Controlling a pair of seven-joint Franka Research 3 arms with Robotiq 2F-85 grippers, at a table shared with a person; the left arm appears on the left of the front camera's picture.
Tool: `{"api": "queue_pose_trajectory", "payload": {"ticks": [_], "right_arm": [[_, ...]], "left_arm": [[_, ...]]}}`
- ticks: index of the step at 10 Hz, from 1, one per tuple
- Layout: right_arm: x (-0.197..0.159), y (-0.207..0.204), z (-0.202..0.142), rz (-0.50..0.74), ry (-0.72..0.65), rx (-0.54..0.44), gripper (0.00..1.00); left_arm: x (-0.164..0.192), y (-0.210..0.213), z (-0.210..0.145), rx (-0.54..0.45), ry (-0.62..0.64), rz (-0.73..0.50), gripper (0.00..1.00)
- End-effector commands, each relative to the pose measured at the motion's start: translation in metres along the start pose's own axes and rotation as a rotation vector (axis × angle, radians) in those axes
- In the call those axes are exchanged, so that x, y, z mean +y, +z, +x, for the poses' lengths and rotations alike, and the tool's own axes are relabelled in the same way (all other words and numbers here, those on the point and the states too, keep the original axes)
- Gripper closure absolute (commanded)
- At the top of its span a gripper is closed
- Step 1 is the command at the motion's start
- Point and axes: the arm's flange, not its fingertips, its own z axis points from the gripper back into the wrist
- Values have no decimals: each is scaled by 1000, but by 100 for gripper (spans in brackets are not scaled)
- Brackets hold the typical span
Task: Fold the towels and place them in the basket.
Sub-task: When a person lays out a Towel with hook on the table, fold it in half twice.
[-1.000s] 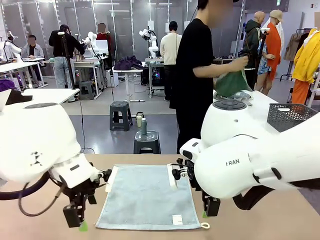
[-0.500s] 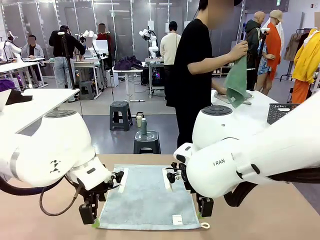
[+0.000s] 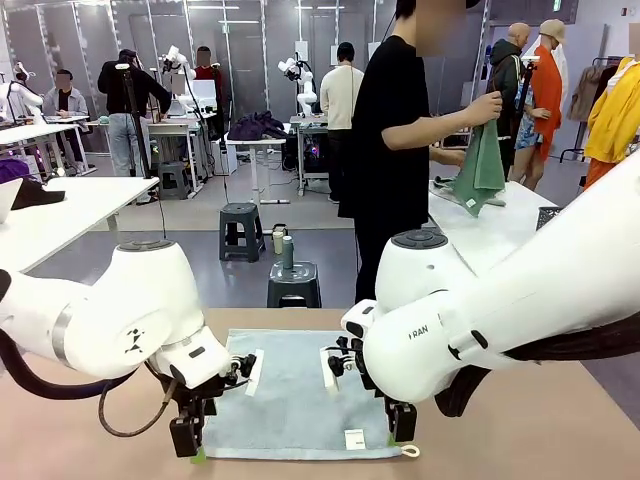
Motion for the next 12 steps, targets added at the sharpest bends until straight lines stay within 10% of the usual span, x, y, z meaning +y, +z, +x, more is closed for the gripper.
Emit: {"api": "queue_pose_trajectory", "payload": {"ticks": [1, 10, 11, 12], "right_arm": [[-3, -10, 3, -21, -33, 15, 0], [15, -31, 9, 43, -49, 23, 0], [15, -30, 8, 42, -51, 10, 0], [14, -30, 7, 40, -60, 4, 0]], "left_arm": [[6, -8, 4, 28, 19, 30, 0], [5, -23, 6, 58, 25, -32, 0], [5, -22, 6, 59, 33, -30, 7], [3, -21, 6, 64, 30, -19, 58]]}}
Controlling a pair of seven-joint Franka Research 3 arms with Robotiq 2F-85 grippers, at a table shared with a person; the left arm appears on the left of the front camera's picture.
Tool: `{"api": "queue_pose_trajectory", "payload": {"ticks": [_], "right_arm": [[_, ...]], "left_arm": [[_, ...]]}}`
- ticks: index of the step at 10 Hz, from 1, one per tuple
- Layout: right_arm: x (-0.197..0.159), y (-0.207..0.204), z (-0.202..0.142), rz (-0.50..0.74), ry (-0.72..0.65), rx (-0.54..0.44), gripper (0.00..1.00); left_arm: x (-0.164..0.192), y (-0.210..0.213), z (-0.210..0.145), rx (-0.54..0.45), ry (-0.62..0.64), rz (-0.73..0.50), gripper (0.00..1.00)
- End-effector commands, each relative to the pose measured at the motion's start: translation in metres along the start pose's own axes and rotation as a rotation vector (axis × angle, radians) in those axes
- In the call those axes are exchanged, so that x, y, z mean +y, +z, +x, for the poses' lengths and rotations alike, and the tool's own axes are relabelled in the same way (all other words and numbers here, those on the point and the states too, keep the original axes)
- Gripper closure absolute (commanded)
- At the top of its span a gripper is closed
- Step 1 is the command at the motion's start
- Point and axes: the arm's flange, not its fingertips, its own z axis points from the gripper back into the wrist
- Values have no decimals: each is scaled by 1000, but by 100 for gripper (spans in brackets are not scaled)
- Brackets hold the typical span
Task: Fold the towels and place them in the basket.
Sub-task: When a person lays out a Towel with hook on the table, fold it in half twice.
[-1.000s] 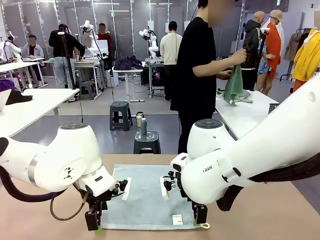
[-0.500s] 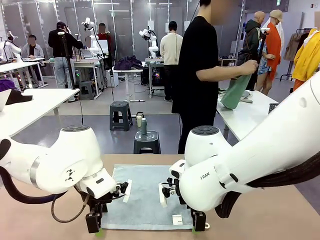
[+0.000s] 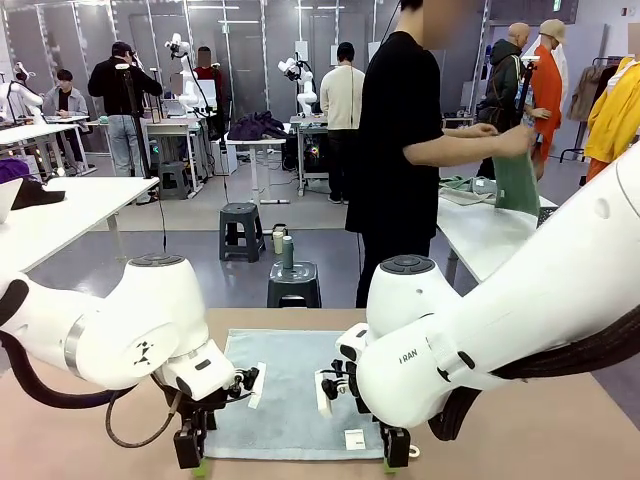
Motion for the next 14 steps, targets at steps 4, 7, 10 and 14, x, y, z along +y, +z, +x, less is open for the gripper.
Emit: {"api": "queue_pose_trajectory", "payload": {"ticks": [4, 7, 10, 14], "right_arm": [[-2, 0, -3, -3, -41, -17, 100], [-9, 5, -5, 44, -73, -40, 96], [-10, 19, -5, 69, -111, -36, 100], [-22, 63, -5, 148, -174, -47, 100]], "left_arm": [[-1, 5, 5, 44, -14, 10, 100], [-3, 5, 6, 51, -21, 5, 100], [-5, 15, 2, 34, -16, 4, 100], [-4, 50, 6, 34, -47, -32, 100]]}}
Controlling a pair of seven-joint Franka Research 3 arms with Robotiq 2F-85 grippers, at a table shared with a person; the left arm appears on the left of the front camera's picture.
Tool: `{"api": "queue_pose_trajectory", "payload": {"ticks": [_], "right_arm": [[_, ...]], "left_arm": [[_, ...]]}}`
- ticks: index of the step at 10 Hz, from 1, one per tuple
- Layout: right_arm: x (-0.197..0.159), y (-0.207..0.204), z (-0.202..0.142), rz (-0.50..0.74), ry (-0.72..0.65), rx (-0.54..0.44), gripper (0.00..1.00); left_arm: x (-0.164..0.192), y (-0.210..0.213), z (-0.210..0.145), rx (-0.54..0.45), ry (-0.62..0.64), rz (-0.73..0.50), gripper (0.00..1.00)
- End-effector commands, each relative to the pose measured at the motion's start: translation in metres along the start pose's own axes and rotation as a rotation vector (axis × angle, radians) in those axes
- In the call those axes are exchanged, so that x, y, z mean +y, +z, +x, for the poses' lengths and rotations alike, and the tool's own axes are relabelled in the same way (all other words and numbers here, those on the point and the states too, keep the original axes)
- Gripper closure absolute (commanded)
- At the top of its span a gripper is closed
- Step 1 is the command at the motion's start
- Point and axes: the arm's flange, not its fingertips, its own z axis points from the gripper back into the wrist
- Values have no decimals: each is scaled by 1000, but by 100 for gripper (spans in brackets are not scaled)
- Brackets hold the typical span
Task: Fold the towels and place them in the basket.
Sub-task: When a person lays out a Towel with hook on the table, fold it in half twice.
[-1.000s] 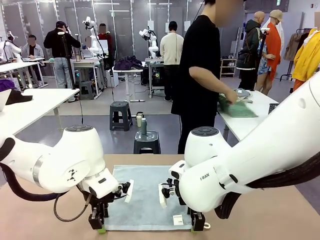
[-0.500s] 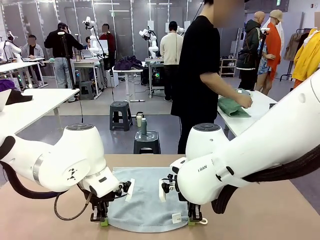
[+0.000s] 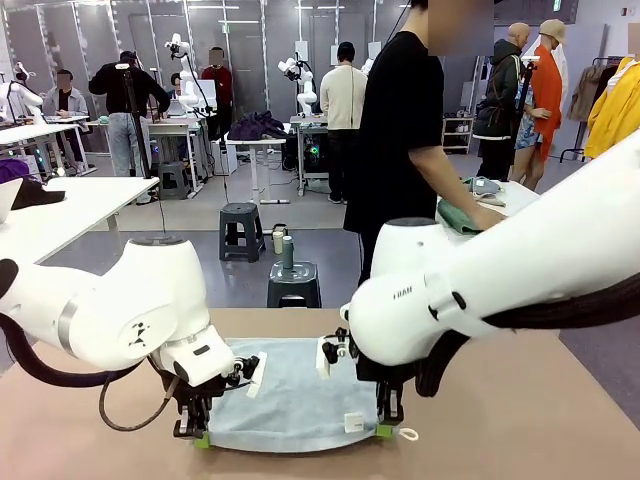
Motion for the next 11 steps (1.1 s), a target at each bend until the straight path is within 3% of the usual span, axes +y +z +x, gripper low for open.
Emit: {"api": "queue_pose_trajectory", "payload": {"ticks": [1, 2, 3, 7, 8, 11], "right_arm": [[-6, 12, -2, 36, -37, -18, 100], [-6, 10, -3, 49, -35, -5, 100], [-4, 6, -5, 47, -36, -3, 100], [-4, 12, -1, 27, -20, -5, 100], [-4, 11, -2, 32, -22, -2, 96], [-63, 40, 16, 89, -89, 12, 96]], "left_arm": [[3, 18, -1, -19, -13, -33, 100], [4, 21, -2, -49, -16, -40, 100], [0, 9, 1, 1, 0, -6, 100], [0, 9, 1, 1, 0, -6, 100], [1, 12, 0, -7, -1, -18, 96], [76, 52, 31, 11, 40, -83, 96]]}}
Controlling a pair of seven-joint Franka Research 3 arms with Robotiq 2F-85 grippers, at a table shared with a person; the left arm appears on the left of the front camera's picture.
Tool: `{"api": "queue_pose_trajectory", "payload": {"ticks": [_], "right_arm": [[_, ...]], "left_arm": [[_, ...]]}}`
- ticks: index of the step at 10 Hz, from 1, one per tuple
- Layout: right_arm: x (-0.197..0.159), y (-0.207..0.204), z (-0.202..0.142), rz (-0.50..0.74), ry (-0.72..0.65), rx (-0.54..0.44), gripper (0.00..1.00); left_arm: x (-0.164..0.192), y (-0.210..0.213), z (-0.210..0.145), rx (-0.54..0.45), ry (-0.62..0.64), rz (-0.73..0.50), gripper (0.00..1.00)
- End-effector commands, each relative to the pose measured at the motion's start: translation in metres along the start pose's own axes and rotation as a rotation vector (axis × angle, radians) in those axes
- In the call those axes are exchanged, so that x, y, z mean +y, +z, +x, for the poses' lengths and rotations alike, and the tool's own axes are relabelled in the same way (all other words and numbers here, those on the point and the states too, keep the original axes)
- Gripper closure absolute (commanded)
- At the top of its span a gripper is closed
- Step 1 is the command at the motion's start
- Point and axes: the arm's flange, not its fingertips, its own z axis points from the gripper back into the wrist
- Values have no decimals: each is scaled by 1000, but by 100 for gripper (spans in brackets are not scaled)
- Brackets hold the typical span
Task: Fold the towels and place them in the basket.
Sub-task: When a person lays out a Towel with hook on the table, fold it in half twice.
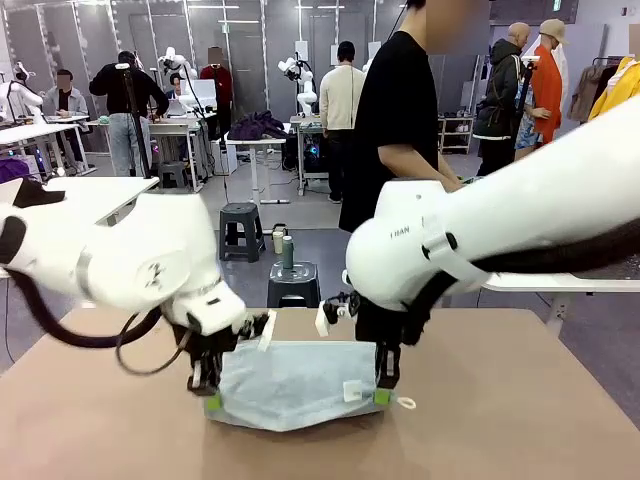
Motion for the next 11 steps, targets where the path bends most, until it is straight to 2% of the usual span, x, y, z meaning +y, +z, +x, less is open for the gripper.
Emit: {"api": "queue_pose_trajectory", "payload": {"ticks": [1, 4, 6, 8, 11], "right_arm": [[-45, 9, 21, 72, -45, 27, 96], [-111, 10, 33, 143, -61, 80, 96], [-153, 9, 43, 135, -59, 116, 96], [-186, 4, 52, 130, -56, 137, 96], [-218, -2, 56, 76, -66, 138, 96]], "left_arm": [[61, 9, 22, 55, 60, -101, 96], [126, 12, 19, 64, 115, -170, 96], [169, 0, 13, 67, 138, -216, 96], [198, -12, 6, 64, 168, -249, 96], [232, -20, -6, 40, 201, -211, 96]]}}
